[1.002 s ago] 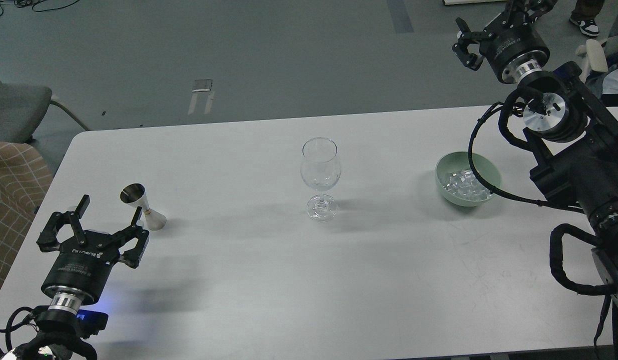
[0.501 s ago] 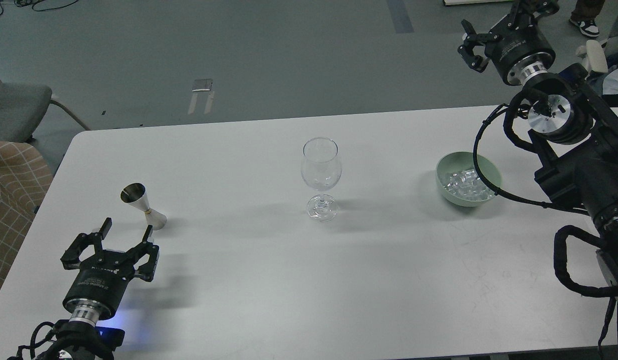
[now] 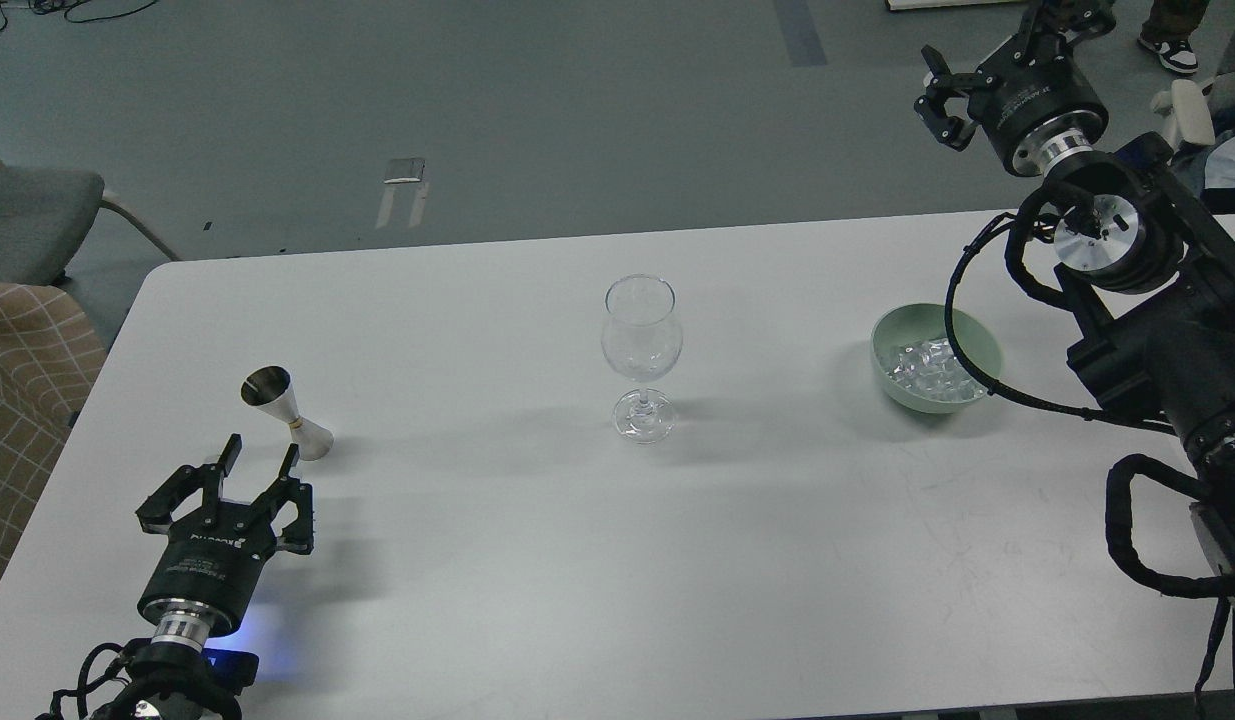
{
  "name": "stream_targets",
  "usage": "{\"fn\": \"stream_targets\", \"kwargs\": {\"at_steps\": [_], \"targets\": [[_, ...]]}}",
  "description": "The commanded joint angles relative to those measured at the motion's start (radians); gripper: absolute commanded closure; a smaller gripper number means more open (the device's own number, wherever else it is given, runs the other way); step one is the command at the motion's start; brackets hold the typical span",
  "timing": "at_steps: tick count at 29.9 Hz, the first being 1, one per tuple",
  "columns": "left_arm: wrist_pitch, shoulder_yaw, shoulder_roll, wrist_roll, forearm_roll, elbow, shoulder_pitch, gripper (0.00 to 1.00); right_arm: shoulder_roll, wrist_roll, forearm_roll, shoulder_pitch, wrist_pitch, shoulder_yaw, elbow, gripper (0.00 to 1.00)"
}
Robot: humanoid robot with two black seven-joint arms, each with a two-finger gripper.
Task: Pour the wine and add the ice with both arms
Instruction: 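Lower the left gripper beside the metal jigger and open it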
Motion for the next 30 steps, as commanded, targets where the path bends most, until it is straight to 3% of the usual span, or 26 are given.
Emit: {"fn": "stream_targets", "kwargs": {"at_steps": [1, 30], "targets": [[0.0, -0.001, -0.001, -0.003, 0.035, 0.002, -0.003, 0.39, 0.0, 0.0, 0.0, 0.0, 0.0, 0.0, 0.0, 0.0], [0.056, -0.003, -0.056, 0.005, 0.033, 0.135, -0.134, 0.46, -0.003, 0.0, 0.0, -0.009, 0.0, 0.0, 0.0, 0.0]]}}
